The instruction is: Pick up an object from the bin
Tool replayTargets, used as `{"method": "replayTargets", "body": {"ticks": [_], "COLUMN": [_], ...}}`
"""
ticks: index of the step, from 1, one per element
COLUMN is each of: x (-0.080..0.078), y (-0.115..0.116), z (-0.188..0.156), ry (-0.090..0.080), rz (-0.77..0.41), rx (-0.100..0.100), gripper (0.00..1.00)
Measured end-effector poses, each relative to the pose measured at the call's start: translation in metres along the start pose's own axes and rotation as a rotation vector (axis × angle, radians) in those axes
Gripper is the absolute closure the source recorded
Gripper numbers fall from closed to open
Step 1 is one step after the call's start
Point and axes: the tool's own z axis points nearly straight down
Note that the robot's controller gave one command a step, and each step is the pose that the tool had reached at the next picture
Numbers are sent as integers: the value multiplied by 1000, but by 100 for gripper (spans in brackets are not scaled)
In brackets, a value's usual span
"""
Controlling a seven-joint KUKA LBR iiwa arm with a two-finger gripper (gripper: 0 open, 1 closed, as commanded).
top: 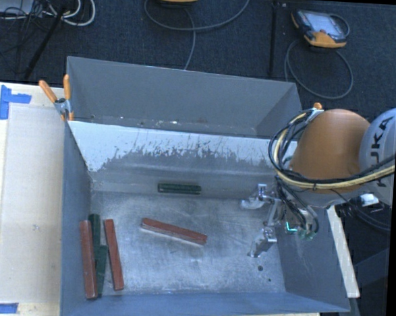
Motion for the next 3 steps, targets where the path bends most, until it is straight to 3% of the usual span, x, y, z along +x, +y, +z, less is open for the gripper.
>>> {"method": "replayTargets", "body": {"ticks": [1, 2, 3], "x": [-2, -10, -28], "y": [0, 54, 85], "z": [-4, 51, 67], "ry": [-7, -14, -2], "rz": [-2, -6, -266], "rx": [1, 1, 0], "gripper": [0, 0, 0]}}
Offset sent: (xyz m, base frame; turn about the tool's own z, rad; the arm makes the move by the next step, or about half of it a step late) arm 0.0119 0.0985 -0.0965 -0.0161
